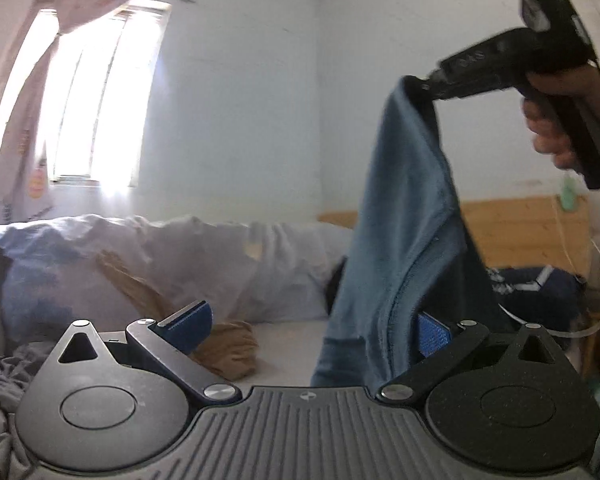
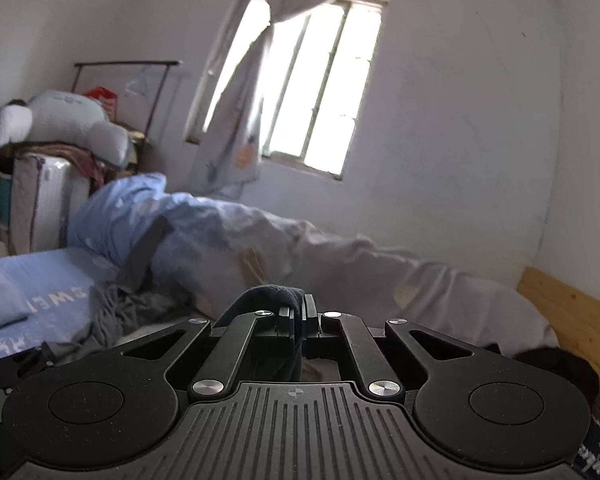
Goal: Fold clothes
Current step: 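Lift the teal shirt up off the bed with the right gripper, then grasp the hanging shirt with the left gripper while the right gripper holds it up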
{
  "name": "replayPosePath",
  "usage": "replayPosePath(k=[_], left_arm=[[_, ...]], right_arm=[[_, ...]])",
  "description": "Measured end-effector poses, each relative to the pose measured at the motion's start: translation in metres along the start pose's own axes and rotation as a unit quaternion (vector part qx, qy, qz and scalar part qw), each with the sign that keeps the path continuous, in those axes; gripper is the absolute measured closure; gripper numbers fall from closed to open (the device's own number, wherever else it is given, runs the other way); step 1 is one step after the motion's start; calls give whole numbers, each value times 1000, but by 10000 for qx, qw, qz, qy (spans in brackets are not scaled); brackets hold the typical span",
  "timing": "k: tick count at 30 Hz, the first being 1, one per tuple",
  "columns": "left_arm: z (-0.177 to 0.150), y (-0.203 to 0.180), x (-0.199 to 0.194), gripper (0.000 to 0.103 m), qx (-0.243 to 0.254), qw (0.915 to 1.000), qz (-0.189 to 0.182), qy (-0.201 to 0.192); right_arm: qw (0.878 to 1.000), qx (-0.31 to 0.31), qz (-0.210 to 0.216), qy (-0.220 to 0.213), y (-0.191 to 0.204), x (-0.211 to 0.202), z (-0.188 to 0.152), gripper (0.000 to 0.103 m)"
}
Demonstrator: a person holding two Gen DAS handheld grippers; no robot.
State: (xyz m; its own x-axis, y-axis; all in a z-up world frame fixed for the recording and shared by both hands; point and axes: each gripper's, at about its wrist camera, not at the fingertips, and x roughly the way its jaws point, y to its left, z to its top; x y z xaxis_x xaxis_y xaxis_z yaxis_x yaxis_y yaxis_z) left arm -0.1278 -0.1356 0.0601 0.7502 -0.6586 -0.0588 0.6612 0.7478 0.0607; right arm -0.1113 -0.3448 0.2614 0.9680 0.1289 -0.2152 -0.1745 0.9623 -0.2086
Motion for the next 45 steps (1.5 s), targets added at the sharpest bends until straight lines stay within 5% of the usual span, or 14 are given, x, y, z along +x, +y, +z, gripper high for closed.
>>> replayPosePath(k=[5,9,15,18,19,24,29,32,36,45], left_arm=[[-13,-21,17,0,486,9972,-379,414],[-26,-34,28,0,916,9913,-544,778],[-44,-51,40,0,1141,9837,-852,1098],[-52,-72,34,0,1262,9792,-1005,1229],[-54,-75,34,0,1301,9774,-1061,1283],[-62,-87,41,0,1446,9721,-1231,1375],[-62,-93,52,0,1433,9715,-1359,1308],[-61,-95,56,0,1407,9711,-1416,1312],[-63,-96,61,0,1421,9698,-1476,1325],[-66,-93,59,0,1499,9700,-1353,1355]], right_arm=[[9986,105,-359,382,-24,2,-37,99],[9904,308,-803,1084,-55,11,-93,98],[9487,616,-1107,2898,-103,38,-212,90],[9324,453,-1441,3284,-107,33,-246,46],[9307,448,-1510,3301,-106,28,-253,35],[9395,-253,-1462,3088,-83,-5,-262,35],[9522,-1997,-611,2230,-8,-35,-255,34],[9326,-2941,25,2090,34,-35,-264,35],[8857,-4078,632,2128,69,-23,-290,42],[8345,-5036,1026,1987,90,10,-310,64]])
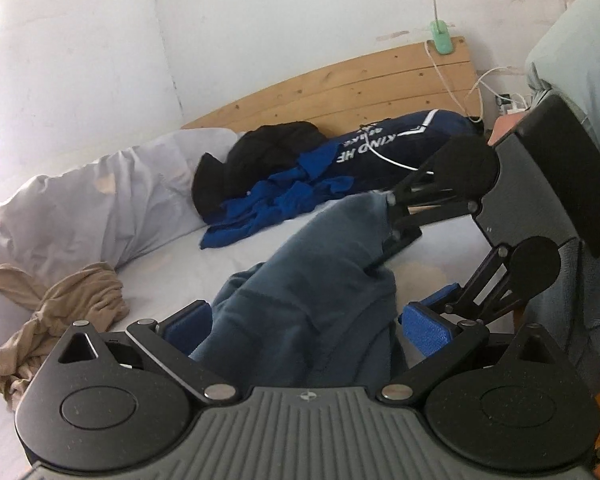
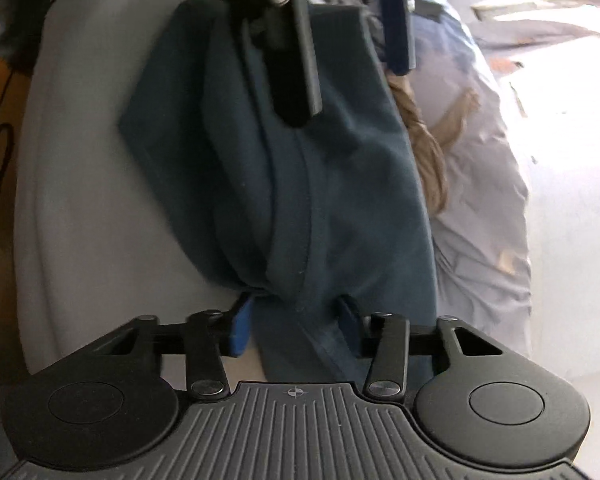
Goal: Fold clothes
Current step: 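Grasp the hanging shirt with the left gripper while the right gripper holds it up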
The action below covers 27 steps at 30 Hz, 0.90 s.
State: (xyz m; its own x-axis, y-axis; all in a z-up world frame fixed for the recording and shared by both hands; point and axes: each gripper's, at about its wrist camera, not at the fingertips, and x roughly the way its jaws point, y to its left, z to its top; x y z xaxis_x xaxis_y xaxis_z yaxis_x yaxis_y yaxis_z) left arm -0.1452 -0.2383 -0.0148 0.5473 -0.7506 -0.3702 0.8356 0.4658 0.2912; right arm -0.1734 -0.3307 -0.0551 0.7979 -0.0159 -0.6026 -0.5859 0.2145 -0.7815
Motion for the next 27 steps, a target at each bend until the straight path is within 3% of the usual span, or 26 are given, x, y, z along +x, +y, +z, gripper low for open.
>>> replayPosePath(k=[1,5,14,18,23,27], left_arm=[[0,-1,-1,0,40,10000,23,4],[-2,-1,-4,0,85,9999,39,63],[-7,-5,-19,0,204,9997,127,109],[-9,-2,-32,0,99,9997,225,58],[-15,6,-48,0,-28,9989,470,58],[-20,12,-52,0,-56,9971,751,149]], right_arm=[[10000,-33,-25,8,-2,3,2,72],[9997,226,32,14,-20,4,8,82],[9837,1756,328,-221,-74,-34,28,90],[9604,2732,300,-452,-110,-47,17,91],[9159,3951,36,-706,-163,-45,1,92],[9029,4246,-77,-668,-176,-45,-16,92]])
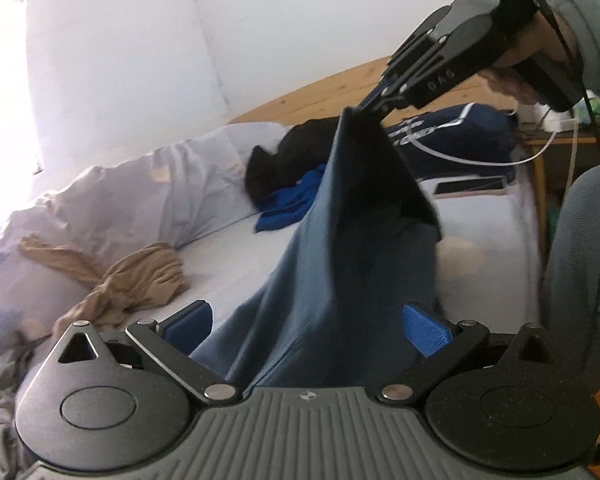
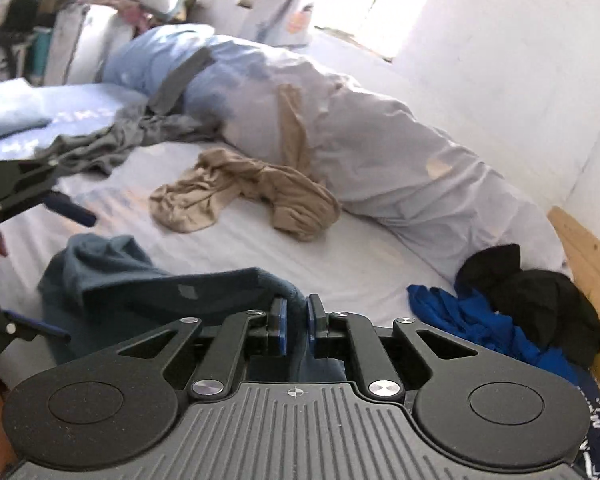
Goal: Fold clothes
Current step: 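Grasp the hanging shirt with the left gripper while the right gripper holds it up, then hold the shirt up with both grippers and spread it between them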
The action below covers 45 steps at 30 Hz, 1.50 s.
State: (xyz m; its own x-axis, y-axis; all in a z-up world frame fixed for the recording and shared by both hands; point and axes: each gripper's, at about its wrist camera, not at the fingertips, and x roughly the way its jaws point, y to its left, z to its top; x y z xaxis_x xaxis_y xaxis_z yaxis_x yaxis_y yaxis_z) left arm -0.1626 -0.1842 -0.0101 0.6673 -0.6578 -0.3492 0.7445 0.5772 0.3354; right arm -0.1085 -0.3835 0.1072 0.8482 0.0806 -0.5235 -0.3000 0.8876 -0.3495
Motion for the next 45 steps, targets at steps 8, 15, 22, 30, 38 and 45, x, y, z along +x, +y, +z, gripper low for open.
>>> replayPosePath(k=[8,15,22,30,38,45], left_arm=[[-1,1,-2,21,141,9998,137,-30],[1,11,-8,38,-82,9997,-208,-58],[-7,-3,1,59,689,9969,-46,365],[-9,-7,16,59,828,9943,-130,663],[-8,-13,12,77,966,9940,-38,522],[-14,-22,15,77,1217,9904,-132,648]], right_arm=[[9993,344,-126,66,-9,-4,-8,92],[9990,375,-190,173,0,-6,-16,92],[9986,439,-172,241,1,-8,-25,91],[9987,405,-84,297,6,-14,-31,91],[9981,444,-30,426,6,-24,-43,91],[9974,536,-21,475,8,-27,-48,91]])
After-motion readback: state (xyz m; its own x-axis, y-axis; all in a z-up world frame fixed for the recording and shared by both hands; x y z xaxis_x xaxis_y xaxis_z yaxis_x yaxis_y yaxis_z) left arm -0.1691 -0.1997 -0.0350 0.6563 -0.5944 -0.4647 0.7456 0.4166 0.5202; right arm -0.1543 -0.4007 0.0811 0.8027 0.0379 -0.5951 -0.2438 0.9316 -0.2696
